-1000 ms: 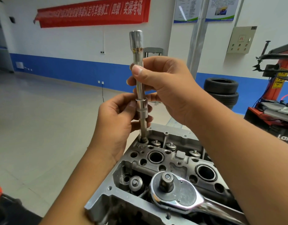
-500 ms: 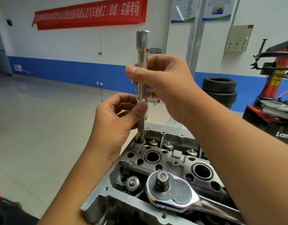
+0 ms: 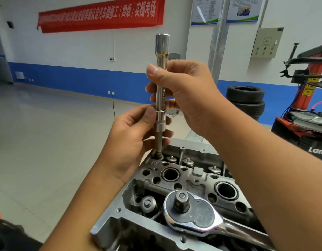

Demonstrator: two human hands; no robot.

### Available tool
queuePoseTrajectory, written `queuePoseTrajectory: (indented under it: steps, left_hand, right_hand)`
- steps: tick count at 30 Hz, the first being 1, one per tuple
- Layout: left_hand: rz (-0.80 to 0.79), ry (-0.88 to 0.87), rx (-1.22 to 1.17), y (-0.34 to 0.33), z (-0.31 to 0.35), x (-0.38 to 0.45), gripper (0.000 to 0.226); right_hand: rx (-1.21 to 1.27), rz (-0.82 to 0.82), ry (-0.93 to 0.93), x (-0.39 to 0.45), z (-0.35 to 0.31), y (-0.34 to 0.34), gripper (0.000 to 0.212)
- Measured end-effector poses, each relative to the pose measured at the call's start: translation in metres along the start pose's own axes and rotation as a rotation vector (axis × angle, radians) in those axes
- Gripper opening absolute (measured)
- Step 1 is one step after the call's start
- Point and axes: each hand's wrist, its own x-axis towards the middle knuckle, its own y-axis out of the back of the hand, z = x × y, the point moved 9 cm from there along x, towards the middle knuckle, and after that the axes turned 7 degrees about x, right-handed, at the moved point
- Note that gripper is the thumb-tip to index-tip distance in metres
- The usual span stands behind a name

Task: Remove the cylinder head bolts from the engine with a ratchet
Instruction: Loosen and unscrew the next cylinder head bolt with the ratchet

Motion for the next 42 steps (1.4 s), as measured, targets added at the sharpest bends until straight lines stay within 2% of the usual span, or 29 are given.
queuePoseTrajectory:
  steps: [2,4,7,9,12,14,17,21,23,25,29,31,34,37,39,42]
  left_hand:
    - [-0.044,0.016,-0.031,-0.004,-0.002,-0.001,0.025]
    - [0.0,-0.013,-0.003,-0.001,0.002,0.0,0.027]
    - [0.095,-0.06,0.054,0.008,0.006,0.0,0.048]
    - [0.109,-0.068,0.071,0.01,0.005,0.0,0.045]
    - [-0.008,-0.007,0.071,-0.001,0.001,0.0,0.033]
    - [-0.033,0.008,0.075,-0.005,0.0,-0.001,0.032]
    - [-0.011,-0.015,0.1,-0.005,0.002,-0.001,0.031]
    - [-0.024,0.009,0.044,-0.004,0.002,-0.002,0.032]
    - [-0.014,0.0,0.019,-0.002,0.003,-0.002,0.028]
    - [0.032,-0.042,0.053,0.002,0.006,-0.002,0.023]
    - [0.162,-0.136,0.184,0.014,0.012,-0.002,0.041]
    - [0.193,-0.156,0.21,0.016,0.014,-0.002,0.039]
    - [0.093,-0.09,0.168,0.007,0.009,0.0,0.021]
    - [-0.022,-0.002,0.079,-0.004,0.003,-0.002,0.03]
    - [-0.013,-0.01,0.074,-0.004,0.004,-0.002,0.027]
    - [0.082,-0.059,0.115,0.004,0.008,-0.002,0.026]
  right_hand:
    - [0.015,0.003,-0.007,0.001,0.001,0.0,0.018]
    - [0.016,-0.011,-0.01,0.001,0.002,-0.001,0.019]
    - [-0.027,-0.019,-0.008,0.001,0.002,-0.001,0.02]
    - [-0.051,-0.017,-0.002,0.0,0.002,-0.001,0.017]
    - [-0.019,-0.006,0.018,0.0,-0.001,0.0,0.015]
    - [-0.001,-0.003,0.022,-0.001,-0.001,0.001,0.018]
    - [0.0,0.007,0.036,-0.001,-0.003,0.003,0.031]
    - [-0.014,-0.008,0.018,0.001,0.0,0.003,0.017]
    - [-0.022,-0.031,-0.003,0.001,0.002,0.001,0.016]
    - [-0.016,-0.058,-0.021,0.001,0.003,-0.003,0.017]
    - [-0.029,-0.051,-0.01,-0.001,0.004,-0.005,0.015]
    - [-0.06,-0.029,0.002,-0.001,0.004,-0.003,0.016]
    - [-0.063,0.009,0.008,0.001,0.004,0.0,0.016]
    - [-0.044,-0.003,0.003,0.002,0.004,-0.001,0.015]
    - [-0.034,-0.036,-0.025,0.002,0.006,-0.004,0.017]
    - [0.006,-0.083,-0.063,0.0,0.007,-0.009,0.021]
